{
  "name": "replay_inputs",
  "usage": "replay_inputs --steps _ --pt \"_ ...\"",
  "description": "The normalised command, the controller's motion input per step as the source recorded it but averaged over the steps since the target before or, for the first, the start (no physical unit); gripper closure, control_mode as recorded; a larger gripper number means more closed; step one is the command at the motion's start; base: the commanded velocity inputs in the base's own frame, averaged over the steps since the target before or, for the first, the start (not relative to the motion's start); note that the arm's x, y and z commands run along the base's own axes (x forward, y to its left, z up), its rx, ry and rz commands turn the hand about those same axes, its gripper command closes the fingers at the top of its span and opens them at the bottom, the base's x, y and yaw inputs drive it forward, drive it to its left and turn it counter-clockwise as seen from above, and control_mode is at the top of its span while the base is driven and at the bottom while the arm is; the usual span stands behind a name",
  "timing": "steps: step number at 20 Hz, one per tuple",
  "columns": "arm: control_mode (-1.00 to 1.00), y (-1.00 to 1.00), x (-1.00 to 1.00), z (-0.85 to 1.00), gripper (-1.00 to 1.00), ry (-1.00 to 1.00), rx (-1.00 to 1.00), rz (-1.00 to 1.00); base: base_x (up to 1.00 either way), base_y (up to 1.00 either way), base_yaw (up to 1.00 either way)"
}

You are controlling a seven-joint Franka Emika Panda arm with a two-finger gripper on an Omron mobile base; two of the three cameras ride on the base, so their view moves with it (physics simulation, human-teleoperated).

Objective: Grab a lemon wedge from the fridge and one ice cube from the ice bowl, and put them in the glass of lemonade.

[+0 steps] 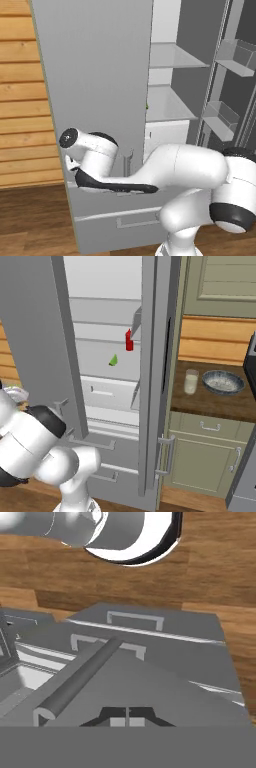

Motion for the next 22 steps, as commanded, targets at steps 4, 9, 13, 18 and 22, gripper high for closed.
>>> replay_inputs --steps 4,9,13,18,22 --pt "-1.00 -0.15 -1.00 0.70 1.00 -0.40 0.10 0.06 0.00 0.00 0.00" --pt "-1.00 -0.63 -0.62 1.00 1.00 -0.10 0.21 0.00 0.00 0.00 0.00" --pt "-1.00 -0.92 -0.33 1.00 1.00 0.06 0.18 0.00 0.00 0.00 0.00" --pt "-1.00 -1.00 -0.04 0.94 1.00 0.13 0.22 -0.02 0.00 0.00 0.00" --pt "-1.00 -0.99 -0.03 0.62 -1.00 0.16 0.20 -0.16 0.00 0.00 0.00"
